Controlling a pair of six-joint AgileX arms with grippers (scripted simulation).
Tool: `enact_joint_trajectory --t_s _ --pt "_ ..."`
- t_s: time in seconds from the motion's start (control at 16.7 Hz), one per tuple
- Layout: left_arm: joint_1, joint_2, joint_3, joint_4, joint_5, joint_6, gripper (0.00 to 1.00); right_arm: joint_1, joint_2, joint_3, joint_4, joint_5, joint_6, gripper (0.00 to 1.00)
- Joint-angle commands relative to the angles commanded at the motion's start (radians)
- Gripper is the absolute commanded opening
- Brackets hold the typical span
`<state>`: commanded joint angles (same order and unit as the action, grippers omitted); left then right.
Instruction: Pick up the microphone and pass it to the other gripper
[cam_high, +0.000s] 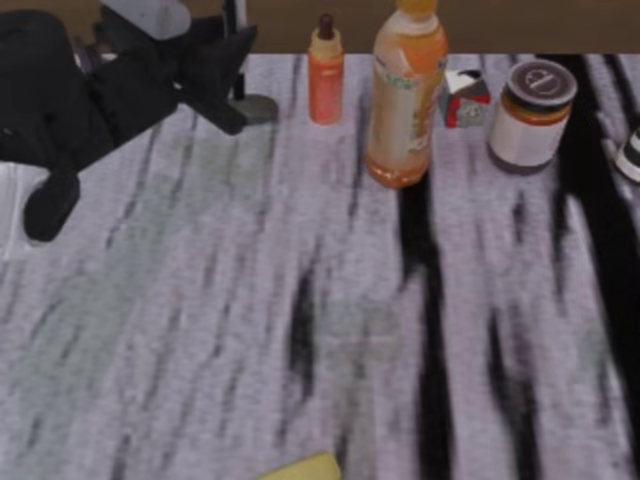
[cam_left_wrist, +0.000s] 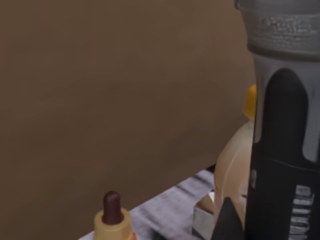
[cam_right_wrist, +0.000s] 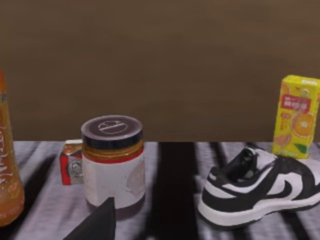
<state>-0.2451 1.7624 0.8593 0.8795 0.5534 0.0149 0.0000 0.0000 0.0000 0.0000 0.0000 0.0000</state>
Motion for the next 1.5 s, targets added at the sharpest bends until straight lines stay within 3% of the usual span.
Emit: enact_joint_trajectory --t_s 0.42,0.6,0.9,1.02,1.5 --pt "-0.021 -0.012 0.0 0.003 -0.013 0.004 0.0 0.0 0.0 0.0 0.0 0.0 0.0 1.0" --pt "-0.112 -0.072 -0.012 -0.028 -0.107 0.004 0.0 0.0 0.0 0.0 0.0 0.0 0.0 1.0" --pt "-0.326 -0.212 -0.043 -0.104 -0.34 -0.001 0.0 0.0 0.0 0.0 0.0 0.0 0.0 1.0" --pt "-0.376 -0.252 -0.05 -0.123 -0.391 -0.001 0.0 0.0 0.0 0.0 0.0 0.0 0.0 1.0" --pt "-0.386 -0.261 -0.052 -0.127 -0.401 -0.001 0.0 0.0 0.0 0.0 0.0 0.0 0.0 1.0"
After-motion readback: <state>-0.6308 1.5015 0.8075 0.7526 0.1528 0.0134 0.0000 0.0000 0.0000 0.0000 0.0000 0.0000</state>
